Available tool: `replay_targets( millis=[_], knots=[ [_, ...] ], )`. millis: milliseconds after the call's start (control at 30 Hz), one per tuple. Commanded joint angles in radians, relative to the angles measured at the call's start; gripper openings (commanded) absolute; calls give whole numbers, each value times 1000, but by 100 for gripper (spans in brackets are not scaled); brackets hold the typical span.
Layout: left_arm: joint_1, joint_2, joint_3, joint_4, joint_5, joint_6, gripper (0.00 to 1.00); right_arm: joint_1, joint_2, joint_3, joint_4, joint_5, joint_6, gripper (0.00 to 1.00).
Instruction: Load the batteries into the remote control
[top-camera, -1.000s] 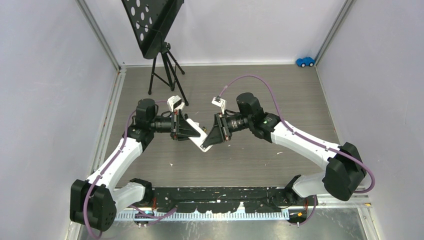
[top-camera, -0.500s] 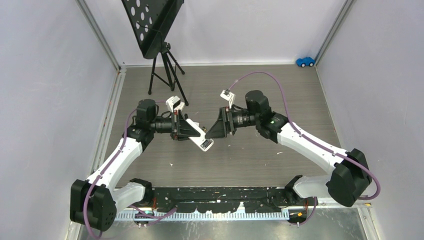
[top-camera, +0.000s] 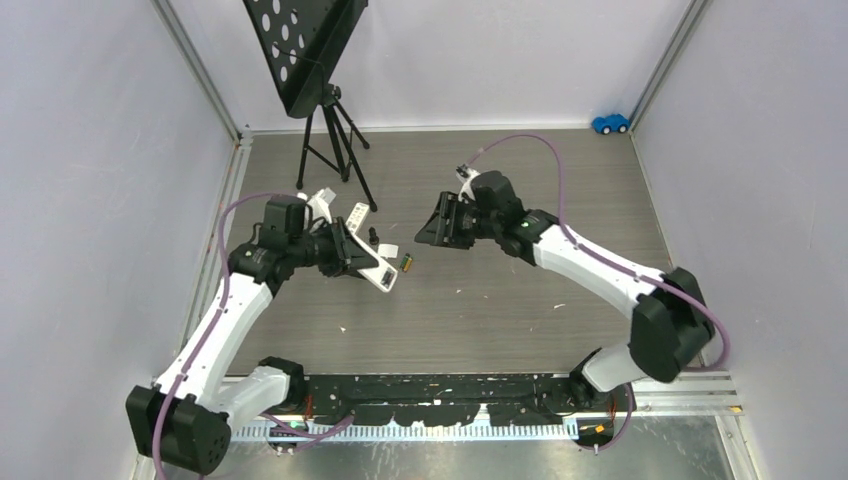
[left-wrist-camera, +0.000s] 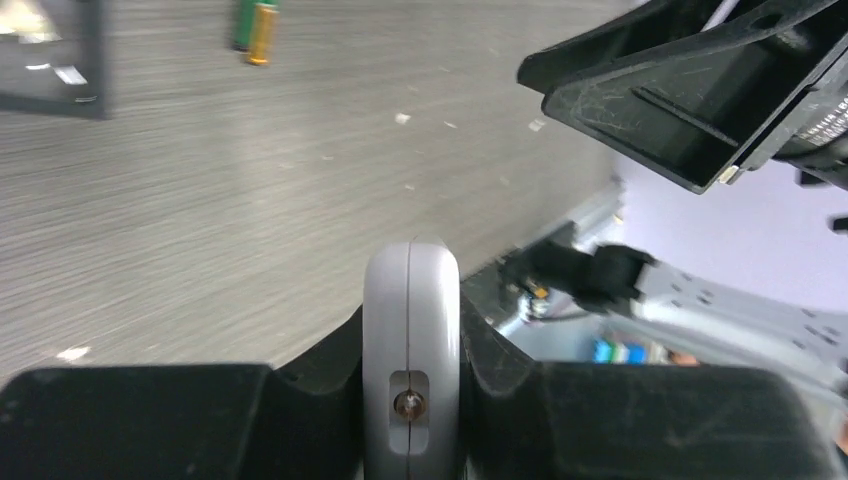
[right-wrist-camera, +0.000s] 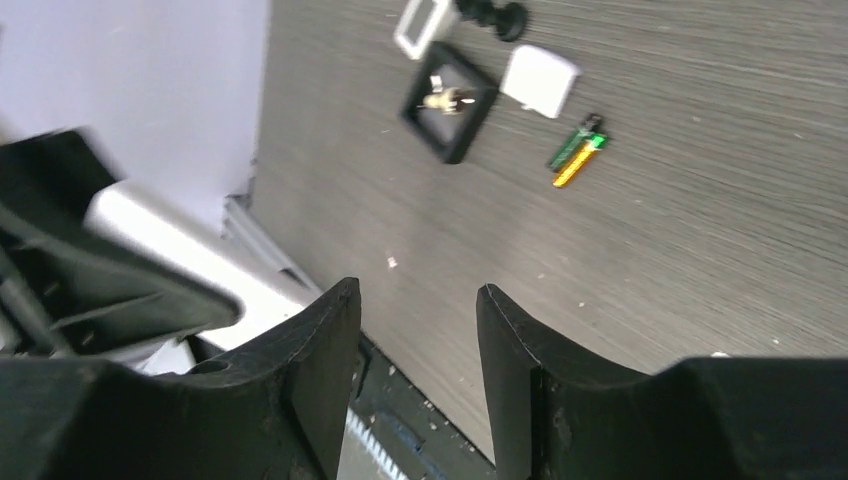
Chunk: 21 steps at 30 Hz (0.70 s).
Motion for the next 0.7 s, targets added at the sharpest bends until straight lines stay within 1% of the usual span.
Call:
replay_targets(
  millis=[0,67,133,233,333,367,467,533,667],
  knots=[
    [7,-88,45,-158,-336,88,0,68,106,106,-99,231,22,51],
    [7,-128,34,-143,-347,99,0,93,153,127,-108,271,28,51],
    [7,-165,20,-118,-326,115,0,117,194,143,-104,308,26,52],
    [7,-195,8,-106,-322,134,0,144,273,186,-92,331,-38,55],
    [7,-209,8,-119,-352,148,0,166,351,261,-115,357,-188,59],
    [7,-210,11,-125,-358,151,0,170,380,290,-132,391,-249,60],
    [7,-208,16,-135,-363,153,0,172,464,387,-180,415,-450,65],
    [7,-207,17,-135,-363,154,0,173,520,429,-188,421,-559,71],
    [7,-207,47,-154,-372,161,0,172,603,505,-209,380,-720,75]
  ],
)
